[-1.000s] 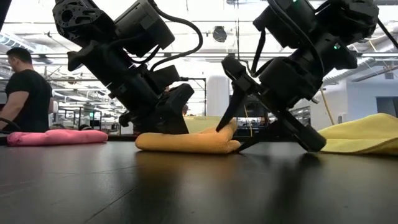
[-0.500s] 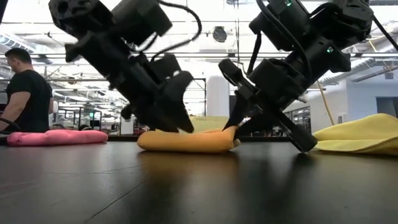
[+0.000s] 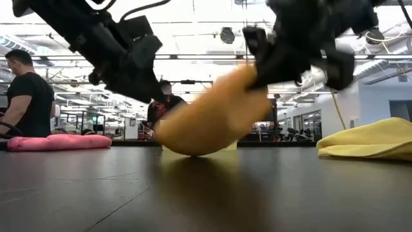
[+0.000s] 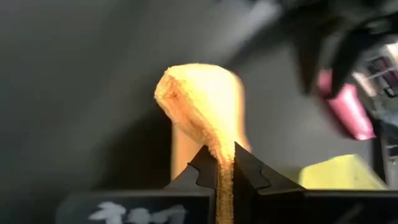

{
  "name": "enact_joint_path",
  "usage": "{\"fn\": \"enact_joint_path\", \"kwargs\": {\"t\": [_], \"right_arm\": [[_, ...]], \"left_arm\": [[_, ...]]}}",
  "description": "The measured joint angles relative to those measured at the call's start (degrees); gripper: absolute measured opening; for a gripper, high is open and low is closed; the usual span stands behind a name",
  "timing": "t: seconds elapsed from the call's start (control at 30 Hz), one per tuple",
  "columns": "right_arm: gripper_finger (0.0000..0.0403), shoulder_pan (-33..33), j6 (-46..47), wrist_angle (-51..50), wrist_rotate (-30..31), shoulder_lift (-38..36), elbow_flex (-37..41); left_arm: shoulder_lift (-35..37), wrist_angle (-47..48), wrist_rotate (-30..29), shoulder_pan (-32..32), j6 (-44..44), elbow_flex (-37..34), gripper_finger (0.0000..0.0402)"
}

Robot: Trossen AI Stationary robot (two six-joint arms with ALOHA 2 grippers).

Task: Fold microfiber towels
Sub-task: Put the orange towel into the yellow bin

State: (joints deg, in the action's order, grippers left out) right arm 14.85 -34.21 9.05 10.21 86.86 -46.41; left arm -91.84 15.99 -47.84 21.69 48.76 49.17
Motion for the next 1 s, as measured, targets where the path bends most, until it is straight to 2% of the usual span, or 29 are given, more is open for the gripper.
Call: {"fn": "enact_joint_path", "kwargs": {"t": [0.17, 0.33, 0.53, 0.67, 0.83, 1.0], "right_arm": [[0.0004, -4.5, 4.0, -7.7, 0.6, -4.0, -6.2], [0.0003, -13.3, 3.3, -14.4, 5.8, -2.5, -14.7], [0.0003, -25.4, -6.7, -12.6, 12.9, 3.0, -23.0], [0.0003, -31.3, -16.6, -7.6, 15.4, 8.4, -24.0], [0.0003, -32.8, -22.1, -5.0, 16.8, 16.3, -24.0], [0.0003, -30.8, -28.4, -6.1, 17.0, 21.8, -24.1]], "left_arm": [[-0.1, 6.1, -0.8, -0.2, 4.7, 0.0, 0.023], [-0.1, 13.4, -1.1, -0.7, 11.6, 0.1, 0.023], [-0.1, 15.2, -1.5, -0.7, 13.5, 0.1, 0.023], [-0.1, 15.2, -1.6, -0.7, 13.5, 0.1, 0.023], [-0.5, 15.0, -1.8, -0.7, 13.5, 0.1, 0.023], [-0.7, 14.8, -1.8, -0.7, 13.3, 0.1, 0.023]]}}
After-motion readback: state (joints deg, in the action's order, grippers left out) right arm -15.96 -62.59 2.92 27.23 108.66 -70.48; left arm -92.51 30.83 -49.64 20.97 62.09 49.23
